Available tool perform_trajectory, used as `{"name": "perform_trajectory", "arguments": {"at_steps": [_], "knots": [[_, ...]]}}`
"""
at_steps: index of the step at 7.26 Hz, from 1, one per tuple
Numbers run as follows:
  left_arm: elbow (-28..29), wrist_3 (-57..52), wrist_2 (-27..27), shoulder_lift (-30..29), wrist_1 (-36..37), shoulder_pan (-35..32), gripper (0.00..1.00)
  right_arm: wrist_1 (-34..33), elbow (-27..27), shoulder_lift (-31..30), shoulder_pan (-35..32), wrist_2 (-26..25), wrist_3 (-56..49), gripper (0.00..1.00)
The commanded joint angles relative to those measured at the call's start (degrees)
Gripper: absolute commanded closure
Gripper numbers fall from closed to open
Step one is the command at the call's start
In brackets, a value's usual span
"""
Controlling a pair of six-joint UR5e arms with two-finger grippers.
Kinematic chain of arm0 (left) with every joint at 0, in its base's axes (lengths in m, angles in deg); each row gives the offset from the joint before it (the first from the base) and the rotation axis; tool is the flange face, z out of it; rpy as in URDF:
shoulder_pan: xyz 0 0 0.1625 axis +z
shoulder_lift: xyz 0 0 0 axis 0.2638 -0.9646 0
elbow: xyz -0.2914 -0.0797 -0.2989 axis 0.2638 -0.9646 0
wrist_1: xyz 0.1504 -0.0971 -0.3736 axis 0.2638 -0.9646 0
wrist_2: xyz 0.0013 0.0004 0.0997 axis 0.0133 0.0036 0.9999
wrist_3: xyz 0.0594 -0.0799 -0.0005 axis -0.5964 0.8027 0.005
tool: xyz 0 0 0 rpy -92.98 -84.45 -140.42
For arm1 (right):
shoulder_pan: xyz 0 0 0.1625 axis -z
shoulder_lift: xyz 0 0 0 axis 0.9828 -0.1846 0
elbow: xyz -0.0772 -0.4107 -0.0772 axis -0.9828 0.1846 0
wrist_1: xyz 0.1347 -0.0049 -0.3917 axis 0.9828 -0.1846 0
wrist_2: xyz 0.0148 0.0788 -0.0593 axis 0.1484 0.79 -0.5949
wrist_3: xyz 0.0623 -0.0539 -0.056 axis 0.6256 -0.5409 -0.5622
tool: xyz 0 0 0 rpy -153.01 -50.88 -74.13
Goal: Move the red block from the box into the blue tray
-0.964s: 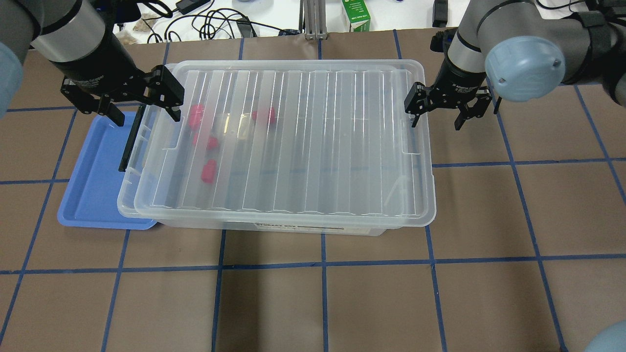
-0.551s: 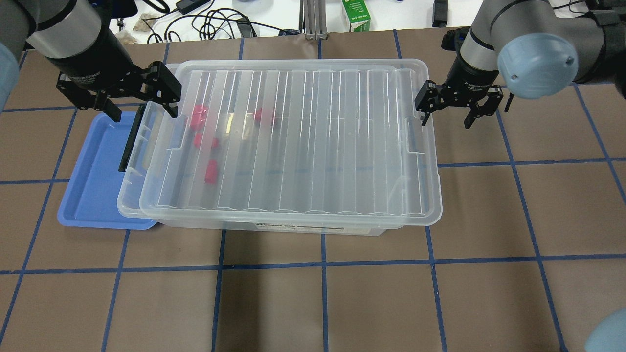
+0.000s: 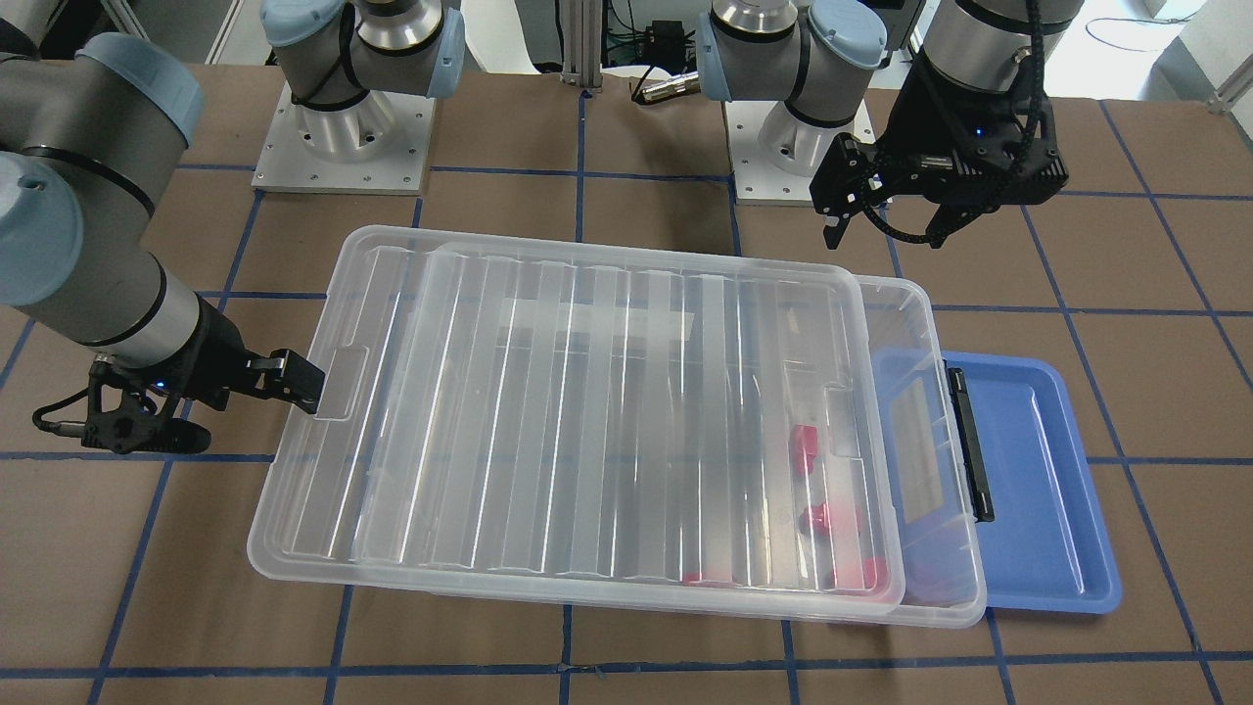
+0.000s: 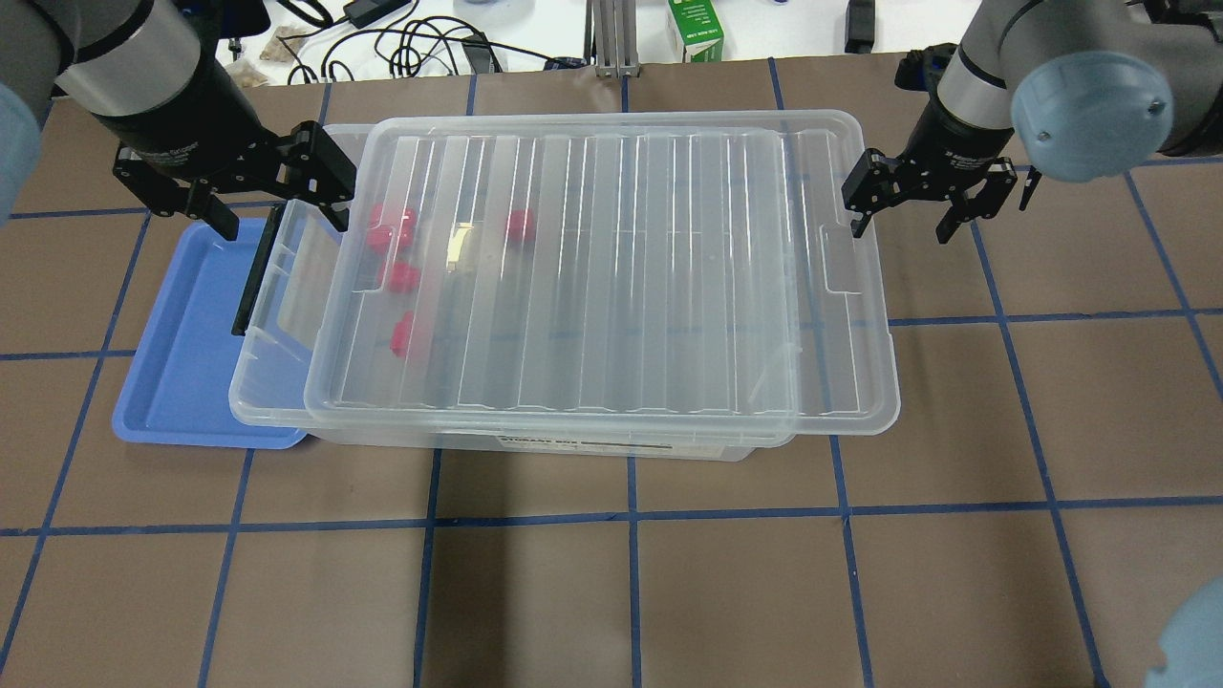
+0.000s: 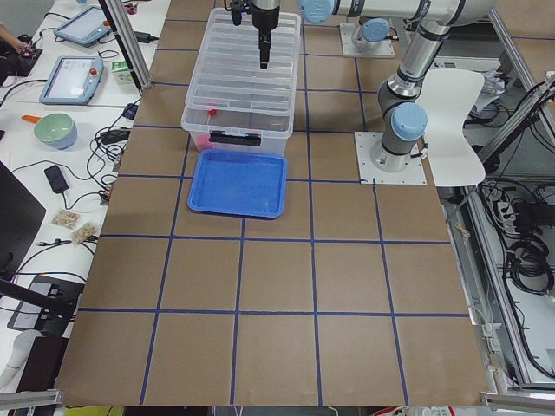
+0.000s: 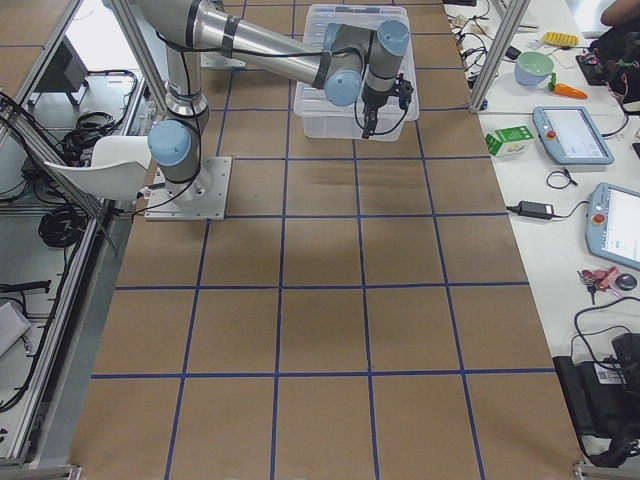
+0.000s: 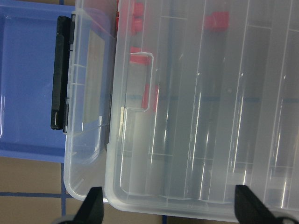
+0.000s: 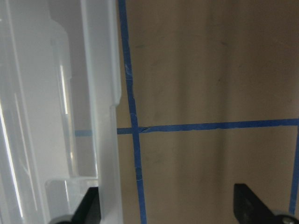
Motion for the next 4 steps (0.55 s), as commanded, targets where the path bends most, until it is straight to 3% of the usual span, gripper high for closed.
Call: {"name": "perform_trajectory", "arguments": {"at_steps": [1,4], "knots": [[-0.54,-0.08,-0.19,0.11,0.29,-0.01,0.00,0.54,0.03,0.00,2.97,-0.15,-2.98,0.00],[-0.54,-0.52,-0.63,-0.33,0.12,-0.01,0.00,0.45,0.29,0.00,5.78,-1.65,-7.36,0.00]]}}
